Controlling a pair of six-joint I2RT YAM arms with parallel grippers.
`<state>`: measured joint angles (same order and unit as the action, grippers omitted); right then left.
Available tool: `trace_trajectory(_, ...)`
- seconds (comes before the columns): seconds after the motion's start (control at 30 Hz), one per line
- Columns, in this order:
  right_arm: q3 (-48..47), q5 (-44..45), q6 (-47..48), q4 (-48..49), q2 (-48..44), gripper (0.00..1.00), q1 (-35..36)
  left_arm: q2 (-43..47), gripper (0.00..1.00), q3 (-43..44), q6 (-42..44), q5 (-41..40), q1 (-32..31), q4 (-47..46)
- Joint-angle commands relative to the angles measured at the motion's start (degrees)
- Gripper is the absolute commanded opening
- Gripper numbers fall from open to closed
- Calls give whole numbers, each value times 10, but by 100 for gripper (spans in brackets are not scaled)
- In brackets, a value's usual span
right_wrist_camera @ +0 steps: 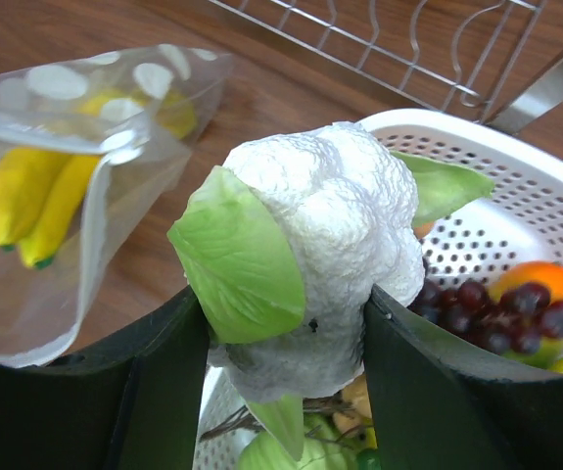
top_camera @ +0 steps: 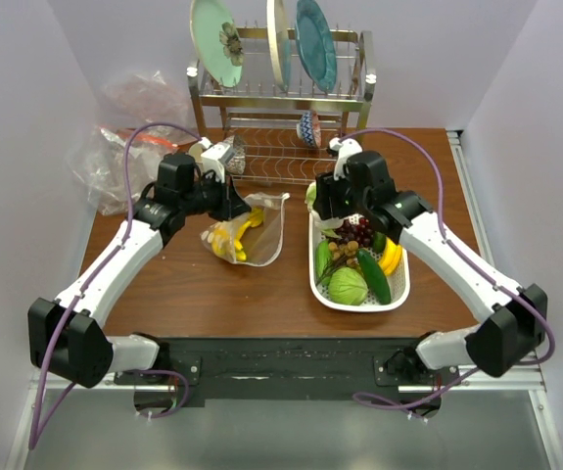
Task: Place the food in the zip-top bag and seal the zipper
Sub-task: Pick up the fake vegetable from the bin, then place the fake vegetable in the zipper food storage bag.
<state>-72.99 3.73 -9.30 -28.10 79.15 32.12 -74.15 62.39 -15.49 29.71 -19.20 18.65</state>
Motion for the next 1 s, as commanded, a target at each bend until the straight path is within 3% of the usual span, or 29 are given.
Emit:
trace_trajectory(0.0,35,-134,-51,73,-73,54,-1,1,0,32,-12,-11,0,2)
trace_trajectory(0.23,101,-315,-162,232,-131,52,-1,-4,0,43,-26,-13,0,1)
trace_trajectory(0.47,179,-400,-314,399,-129,52,0,-15,0,63,-35,-11,0,0)
trace_trajectory(0.73,211,-396,-446,563,-76,50,0,-12,0,64,-58,-1,-7,-13)
trace_trajectory(0.97,216,-338,-465,575,-32,49,18,-5,0,46,-72,4,-10,-32)
